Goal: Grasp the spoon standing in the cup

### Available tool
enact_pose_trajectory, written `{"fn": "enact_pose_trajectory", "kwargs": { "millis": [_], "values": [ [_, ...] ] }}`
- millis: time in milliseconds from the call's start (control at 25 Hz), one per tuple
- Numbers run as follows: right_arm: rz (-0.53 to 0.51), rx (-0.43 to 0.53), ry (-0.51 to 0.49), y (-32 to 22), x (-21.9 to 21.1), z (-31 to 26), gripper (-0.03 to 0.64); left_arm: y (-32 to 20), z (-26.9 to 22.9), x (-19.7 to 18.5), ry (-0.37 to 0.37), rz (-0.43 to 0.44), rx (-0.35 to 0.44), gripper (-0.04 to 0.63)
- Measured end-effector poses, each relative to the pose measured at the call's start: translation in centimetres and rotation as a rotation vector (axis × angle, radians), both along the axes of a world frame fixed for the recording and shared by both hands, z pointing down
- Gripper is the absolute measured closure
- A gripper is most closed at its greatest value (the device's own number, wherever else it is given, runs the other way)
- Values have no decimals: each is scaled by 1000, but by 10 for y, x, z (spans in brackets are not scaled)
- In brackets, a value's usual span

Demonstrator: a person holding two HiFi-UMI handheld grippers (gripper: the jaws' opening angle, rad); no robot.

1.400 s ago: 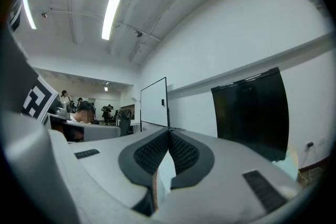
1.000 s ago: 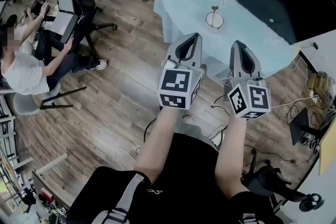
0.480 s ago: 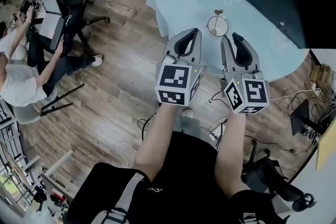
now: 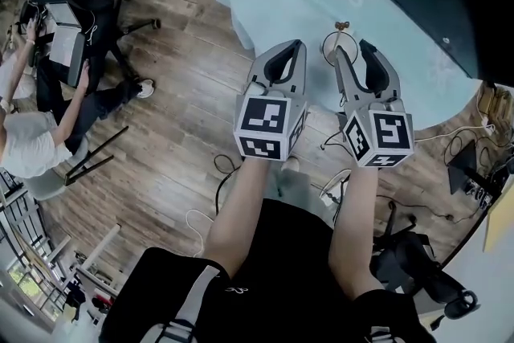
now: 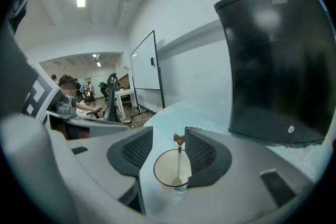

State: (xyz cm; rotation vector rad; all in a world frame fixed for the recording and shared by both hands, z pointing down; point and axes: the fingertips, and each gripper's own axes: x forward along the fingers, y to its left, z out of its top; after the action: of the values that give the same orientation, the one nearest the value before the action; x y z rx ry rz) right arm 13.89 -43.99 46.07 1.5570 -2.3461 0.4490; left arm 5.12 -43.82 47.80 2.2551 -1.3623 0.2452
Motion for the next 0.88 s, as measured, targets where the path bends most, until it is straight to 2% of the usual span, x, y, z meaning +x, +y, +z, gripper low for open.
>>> {"fn": "enact_pose_trajectory", "kwargs": {
  "millis": [400, 800, 880],
  "values": [
    [9, -25, 112, -29, -2, 29, 420, -18, 23, -3, -20, 23, -39, 584],
    [34, -67, 166, -47, -2, 49, 421, -29, 35, -10, -20, 28, -64, 584],
    [45, -71, 180, -48, 0, 52, 440, -33, 33, -10, -8, 21, -54, 584]
  ]
}}
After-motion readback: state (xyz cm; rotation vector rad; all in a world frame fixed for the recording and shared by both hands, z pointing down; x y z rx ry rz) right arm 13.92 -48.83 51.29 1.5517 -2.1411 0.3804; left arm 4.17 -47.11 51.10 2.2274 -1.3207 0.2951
